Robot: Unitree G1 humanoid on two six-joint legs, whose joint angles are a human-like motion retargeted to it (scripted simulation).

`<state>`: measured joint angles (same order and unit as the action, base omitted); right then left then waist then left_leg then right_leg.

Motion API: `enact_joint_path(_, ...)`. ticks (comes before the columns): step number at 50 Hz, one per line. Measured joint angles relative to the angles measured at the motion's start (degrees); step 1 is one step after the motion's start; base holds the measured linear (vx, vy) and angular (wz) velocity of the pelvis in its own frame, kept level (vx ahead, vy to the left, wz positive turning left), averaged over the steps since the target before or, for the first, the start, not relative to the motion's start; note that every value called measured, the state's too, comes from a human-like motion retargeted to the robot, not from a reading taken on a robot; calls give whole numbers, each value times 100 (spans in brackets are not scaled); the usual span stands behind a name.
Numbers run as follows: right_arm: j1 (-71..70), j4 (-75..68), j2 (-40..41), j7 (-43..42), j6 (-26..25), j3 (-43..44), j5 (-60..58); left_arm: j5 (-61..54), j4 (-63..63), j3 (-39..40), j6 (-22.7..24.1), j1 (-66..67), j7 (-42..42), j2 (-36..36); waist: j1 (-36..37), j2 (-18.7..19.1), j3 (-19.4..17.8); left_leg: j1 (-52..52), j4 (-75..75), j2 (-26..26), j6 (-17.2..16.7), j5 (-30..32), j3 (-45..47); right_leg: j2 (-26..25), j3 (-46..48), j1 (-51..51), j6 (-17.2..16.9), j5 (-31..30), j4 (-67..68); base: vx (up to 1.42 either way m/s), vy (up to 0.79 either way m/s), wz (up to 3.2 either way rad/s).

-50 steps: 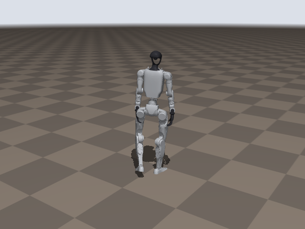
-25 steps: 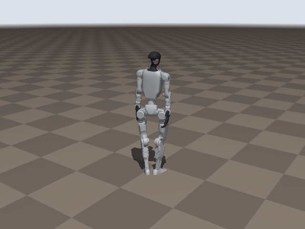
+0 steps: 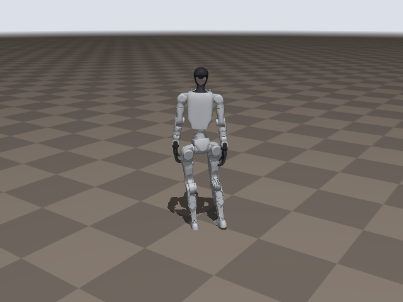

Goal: In place motions

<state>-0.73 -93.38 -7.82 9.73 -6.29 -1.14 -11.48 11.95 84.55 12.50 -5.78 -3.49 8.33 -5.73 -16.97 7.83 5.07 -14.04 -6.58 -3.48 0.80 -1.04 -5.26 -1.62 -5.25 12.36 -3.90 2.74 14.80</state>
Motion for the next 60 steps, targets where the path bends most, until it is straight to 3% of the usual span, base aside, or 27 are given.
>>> enact_joint_path(3,87,-154,-78,25,-25,-1,-54,-30,-142,-115,27,-125,87,-47,531,-319,-80,-46,-15,-282,-10,77,-250,286,967,-320,273,77,-347,0,-42,160)
enact_joint_path(7,121,-187,-259,148,-105,82,-289,-173,-263,-229,128,-173,50,42,1183,-483,-264,-182,-77,-464,81,33,-545,534,1804,-506,148,117,-454,7,-34,183)
enact_joint_path(10,125,-98,-402,37,-129,105,-529,-312,-108,-100,205,-121,-39,92,1245,-540,-277,-373,-97,-511,445,-108,-285,708,2612,-674,103,185,-595,24,-31,249)
enact_joint_path(14,195,3,-597,-107,-109,196,-484,-260,263,67,124,39,-50,44,1044,-500,-60,-582,-2,-148,641,-559,1250,871,3923,-834,26,323,-765,39,-29,296)
enact_joint_path(22,421,12,-806,-131,-107,595,38,-204,553,441,13,292,-240,-193,1014,-681,113,-159,66,484,139,-1388,5102,1065,6146,-1373,-247,496,-1053,37,-32,299)
enact_joint_path(25,502,57,-812,-293,-97,631,61,-301,561,594,11,376,-267,-236,1096,-800,247,174,79,538,23,-1305,6590,1085,6796,-1496,-374,525,-1134,47,-36,264)
enact_joint_path(27,495,114,-788,-389,-93,603,-9,-376,558,690,17,442,-268,-253,1120,-814,316,336,198,489,65,-835,7104,1029,7149,-1570,-481,548,-1158,48,-37,230)
enact_joint_path(30,446,229,-734,-381,-100,486,-125,-443,604,860,8,559,-307,-239,1187,-790,376,410,483,411,50,235,7036,873,7576,-1738,-626,574,-1169,52,-37,185)
enact_joint_path(32,388,322,-681,-352,-112,410,-157,-496,676,967,4,641,-361,-184,1259,-833,421,311,719,199,189,199,6451,861,7787,-1854,-717,553,-1145,54,-37,151)
enact_joint_path(37,135,757,-390,-268,-48,232,-56,-717,793,1246,20,765,-427,29,1634,-998,270,400,998,-73,284,269,6041,779,8005,-2140,-861,506,-1139,35,-35,80)
enact_joint_path(45,-473,1348,57,149,122,-323,-288,-756,587,1548,85,1000,-228,327,2274,-1458,107,421,932,-276,269,62,5754,817,8366,-2349,-1080,400,-1180,24,-35,36)
enact_joint_path(49,-604,1522,119,128,208,-597,-619,-732,525,1630,103,994,-208,423,2499,-1504,94,375,921,-264,293,-45,5562,792,8223,-2392,-1110,145,-1075,13,-32,30)
enact_joint_path(53,-448,1539,126,154,266,-656,-849,-734,492,1594,76,954,-207,433,2644,-1358,135,348,837,-79,354,-97,5387,843,7623,-2586,-1109,-385,-707,31,-31,64)
enact_joint_path(55,-317,1441,107,118,254,-542,-822,-725,442,1463,81,896,-176,392,2037,-1056,214,428,785,-61,345,-211,4512,673,7681,-2750,-1063,-744,-425,29,-28,294)
enact_joint_path(60,69,950,59,48,177,-299,-508,-581,106,1240,99,746,-81,259,1280,-334,244,458,820,383,345,-88,3461,1030,5719,-2103,-488,-1125,1671,25,-31,247)
